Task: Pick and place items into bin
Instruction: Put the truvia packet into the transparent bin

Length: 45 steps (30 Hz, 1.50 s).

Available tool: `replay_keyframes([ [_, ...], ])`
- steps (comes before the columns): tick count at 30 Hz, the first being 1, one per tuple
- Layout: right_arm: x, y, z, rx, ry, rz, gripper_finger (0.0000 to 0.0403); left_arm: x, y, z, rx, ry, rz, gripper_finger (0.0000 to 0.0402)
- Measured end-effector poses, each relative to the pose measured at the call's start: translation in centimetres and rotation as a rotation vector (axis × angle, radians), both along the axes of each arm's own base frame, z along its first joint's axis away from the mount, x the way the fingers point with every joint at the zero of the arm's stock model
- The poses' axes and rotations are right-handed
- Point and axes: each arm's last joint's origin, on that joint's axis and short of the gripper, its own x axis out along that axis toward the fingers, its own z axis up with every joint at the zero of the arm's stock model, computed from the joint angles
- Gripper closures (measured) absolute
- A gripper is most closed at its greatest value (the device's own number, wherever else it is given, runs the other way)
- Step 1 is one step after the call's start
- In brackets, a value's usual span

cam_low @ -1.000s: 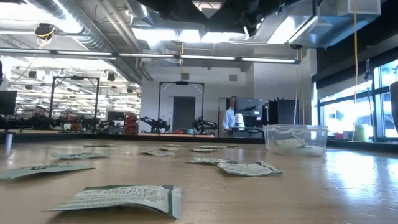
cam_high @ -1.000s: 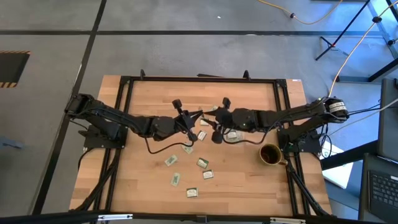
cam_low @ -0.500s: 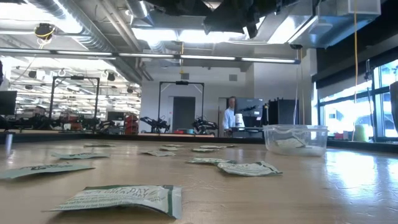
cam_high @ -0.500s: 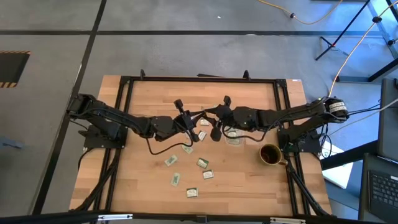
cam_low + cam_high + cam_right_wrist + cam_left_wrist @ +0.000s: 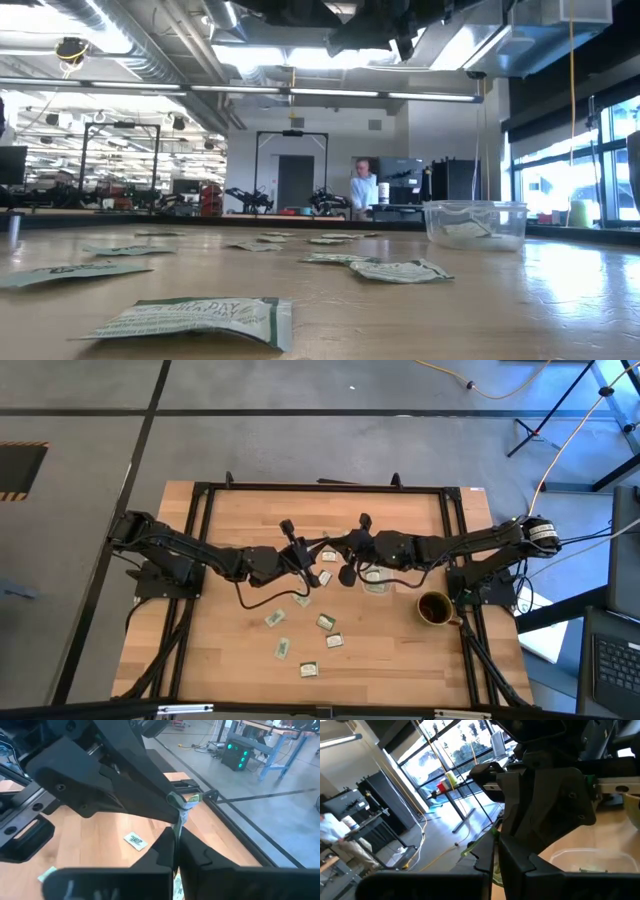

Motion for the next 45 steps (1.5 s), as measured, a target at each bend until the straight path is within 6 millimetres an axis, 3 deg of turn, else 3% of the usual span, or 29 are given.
replay_keyframes([
  [5, 0.0, 0.0, -0.1, 0.004, 0.007, 0.0, 0.0381, 0.0, -0.1, 0.0, 0.046, 0.034, -0.005, 0.035],
  [12, -1.2, -0.1, -0.1, 0.013, 0.099, -0.004, 0.0397, -0.5, -0.5, -1.0, 0.006, 0.111, 0.088, 0.0273],
  [17, -4.0, -0.3, 0.2, 0.1, 0.234, -0.048, 0.0391, -1.7, 0.1, -3.0, -0.179, 0.251, 0.066, 0.0258],
  [22, -7.0, -0.4, -0.5, 0.21, 0.46, -0.037, 0.0394, -2.6, 0.6, -5.0, -0.458, 0.445, -0.094, 0.0265],
  [29, -7.5, -0.3, -4.1, 0.387, 0.661, 0.075, 0.0393, -2.9, 0.4, -6.0, -0.709, 0.584, -0.312, 0.0277],
  [36, -7.7, -0.9, -8.5, 0.461, 0.827, 0.076, 0.0393, -2.9, 0.3, -6.0, -0.736, 0.578, -0.309, 0.0284],
  [45, -7.9, -1.9, -11.0, 0.508, 0.831, 0.056, 0.0393, -2.9, 0.3, -6.0, -0.732, 0.576, -0.303, 0.0286],
])
